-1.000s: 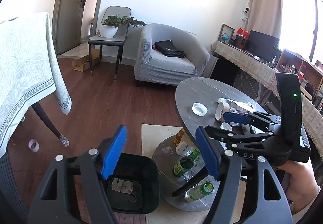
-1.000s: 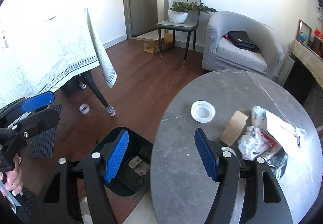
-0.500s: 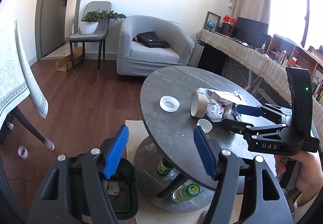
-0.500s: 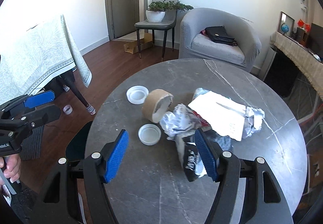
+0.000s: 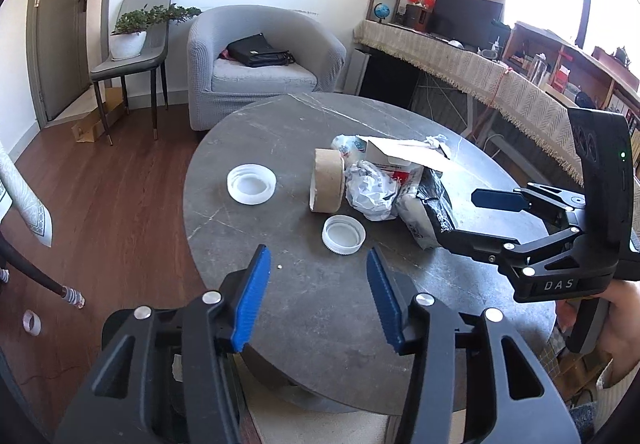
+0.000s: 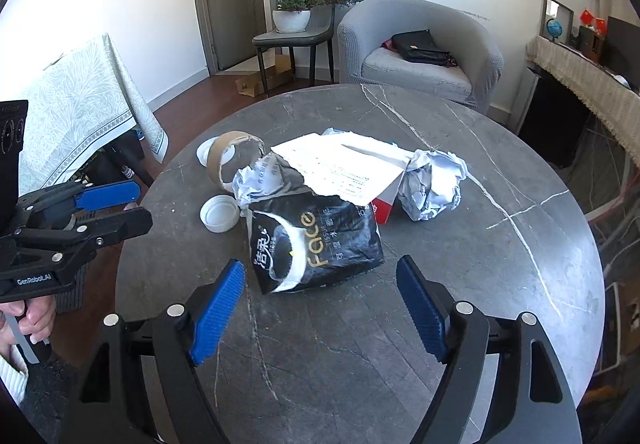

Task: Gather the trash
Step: 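Grasp a white bottle cap with the left gripper while right gripper grasps the black Face tissue bag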

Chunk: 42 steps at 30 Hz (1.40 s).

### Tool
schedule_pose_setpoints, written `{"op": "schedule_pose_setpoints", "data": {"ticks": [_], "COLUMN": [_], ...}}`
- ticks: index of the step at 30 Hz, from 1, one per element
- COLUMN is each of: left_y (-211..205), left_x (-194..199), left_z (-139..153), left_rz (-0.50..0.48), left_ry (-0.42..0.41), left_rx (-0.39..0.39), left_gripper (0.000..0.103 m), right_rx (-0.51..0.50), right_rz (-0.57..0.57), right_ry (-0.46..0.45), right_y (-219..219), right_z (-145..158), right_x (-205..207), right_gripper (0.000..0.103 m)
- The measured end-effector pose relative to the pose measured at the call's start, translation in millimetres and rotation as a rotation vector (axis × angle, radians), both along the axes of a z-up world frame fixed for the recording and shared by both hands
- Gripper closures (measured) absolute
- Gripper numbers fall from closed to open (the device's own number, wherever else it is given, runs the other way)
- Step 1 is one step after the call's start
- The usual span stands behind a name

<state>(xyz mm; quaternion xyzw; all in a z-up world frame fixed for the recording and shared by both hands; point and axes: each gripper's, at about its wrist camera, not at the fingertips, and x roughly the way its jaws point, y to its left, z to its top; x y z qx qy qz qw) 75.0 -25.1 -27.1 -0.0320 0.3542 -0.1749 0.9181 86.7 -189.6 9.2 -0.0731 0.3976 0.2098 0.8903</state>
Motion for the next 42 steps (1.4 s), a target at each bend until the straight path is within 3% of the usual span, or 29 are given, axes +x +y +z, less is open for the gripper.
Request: {"op": "schedule_pose_setpoints", "data": {"ticks": [16,22,26,42], "left_y": [-27,-31,-28,-9], "left_x": [37,43,47,44], "left_z": [-19,-20,-20,-15], "left_rz": [-0.05,-0.065,-0.067,-0.086], "left_ry": [0.046,0.053,0.058,0.061], "left_rx": [0.046,0.042,0.036,-0.005], "left_gripper": [0.053,0.058,0.07,0.07], "right_rx": [0.044,0.033,0.02,0.012], "right_rz": [0.066,0.093,0.096,0.081], "right_ry": [0.078,0.097,0.095,0.106], "right_y": [-13,-6,-2,11], "right_z": [-8,-11,-10,-11], "right_x": [16,23,27,46], "right_gripper": [0.018,0.018,0.018,0.018]}}
